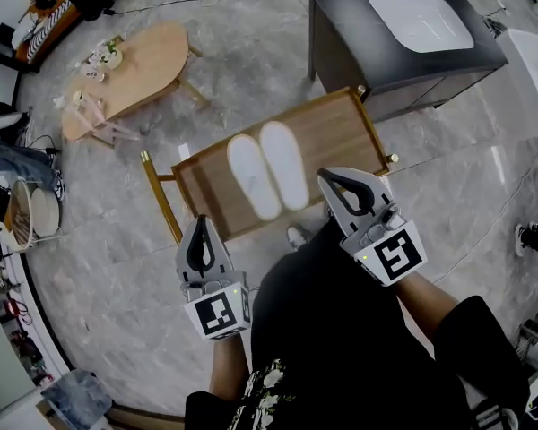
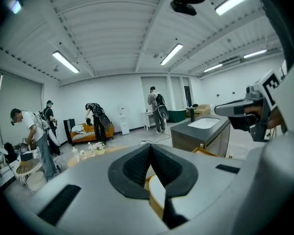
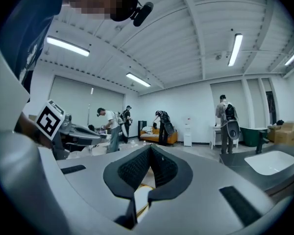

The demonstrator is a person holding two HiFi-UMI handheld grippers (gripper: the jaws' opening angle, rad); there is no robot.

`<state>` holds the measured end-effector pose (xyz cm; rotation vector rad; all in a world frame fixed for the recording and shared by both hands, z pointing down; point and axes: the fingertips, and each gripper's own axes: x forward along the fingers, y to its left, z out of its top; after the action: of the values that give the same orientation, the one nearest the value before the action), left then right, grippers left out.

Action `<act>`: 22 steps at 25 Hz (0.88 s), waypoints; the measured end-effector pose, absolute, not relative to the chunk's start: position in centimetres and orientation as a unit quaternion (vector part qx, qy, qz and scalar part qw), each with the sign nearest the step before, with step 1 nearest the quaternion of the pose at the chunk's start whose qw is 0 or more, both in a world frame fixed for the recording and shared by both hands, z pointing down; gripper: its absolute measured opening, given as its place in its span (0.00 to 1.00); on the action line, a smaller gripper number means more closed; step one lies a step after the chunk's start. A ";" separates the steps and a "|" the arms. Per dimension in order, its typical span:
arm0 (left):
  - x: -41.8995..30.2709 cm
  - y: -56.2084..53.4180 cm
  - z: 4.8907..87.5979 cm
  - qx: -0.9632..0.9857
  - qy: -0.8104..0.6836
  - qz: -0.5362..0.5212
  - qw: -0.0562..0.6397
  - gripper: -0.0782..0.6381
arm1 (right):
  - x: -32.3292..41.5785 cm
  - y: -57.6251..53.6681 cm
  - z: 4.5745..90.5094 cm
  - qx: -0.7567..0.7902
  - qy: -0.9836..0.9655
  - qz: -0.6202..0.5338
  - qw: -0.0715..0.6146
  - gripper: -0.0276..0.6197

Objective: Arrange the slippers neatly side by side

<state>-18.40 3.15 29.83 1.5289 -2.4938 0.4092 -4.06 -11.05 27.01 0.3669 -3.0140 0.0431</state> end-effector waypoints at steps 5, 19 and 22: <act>-18.6 4.2 27.3 0.525 -0.839 0.128 0.064 0.11 | -3.4 -10.0 27.3 0.122 -0.990 0.002 0.065 0.04; -18.2 4.5 27.1 0.544 -0.829 0.113 0.056 0.11 | -4.7 -7.0 27.0 0.128 -0.989 -0.024 0.062 0.04; -18.2 4.6 27.3 0.544 -0.830 0.110 0.058 0.11 | -4.4 -7.2 27.1 0.134 -0.989 -0.016 0.057 0.04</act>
<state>-18.16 4.58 27.31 1.6494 -2.5151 0.3338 -4.41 -7.18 27.05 0.4071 -2.9994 -0.0472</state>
